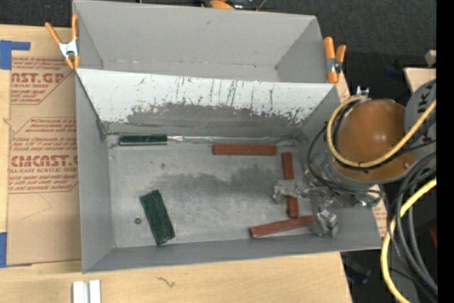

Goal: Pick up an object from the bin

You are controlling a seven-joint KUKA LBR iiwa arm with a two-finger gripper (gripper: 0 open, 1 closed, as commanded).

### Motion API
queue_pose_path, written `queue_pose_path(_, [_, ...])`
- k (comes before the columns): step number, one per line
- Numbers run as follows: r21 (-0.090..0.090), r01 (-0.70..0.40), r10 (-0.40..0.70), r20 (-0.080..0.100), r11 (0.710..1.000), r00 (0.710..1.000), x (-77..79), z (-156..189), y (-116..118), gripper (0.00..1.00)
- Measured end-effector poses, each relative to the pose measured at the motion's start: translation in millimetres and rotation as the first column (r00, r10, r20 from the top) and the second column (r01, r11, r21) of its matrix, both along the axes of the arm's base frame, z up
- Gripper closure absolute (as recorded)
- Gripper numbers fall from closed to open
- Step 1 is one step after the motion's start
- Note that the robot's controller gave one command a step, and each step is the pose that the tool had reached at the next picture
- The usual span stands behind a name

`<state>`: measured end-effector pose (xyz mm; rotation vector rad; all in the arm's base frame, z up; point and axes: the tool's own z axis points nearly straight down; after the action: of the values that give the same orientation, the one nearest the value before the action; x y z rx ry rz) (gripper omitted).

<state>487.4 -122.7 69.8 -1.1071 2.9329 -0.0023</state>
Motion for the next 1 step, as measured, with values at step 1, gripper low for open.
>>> queue_pose_path(1, [0.001, 0.003, -0.003, -0.003, 1.0, 1.0, -0.9, 0.3, 0.0, 1.0])
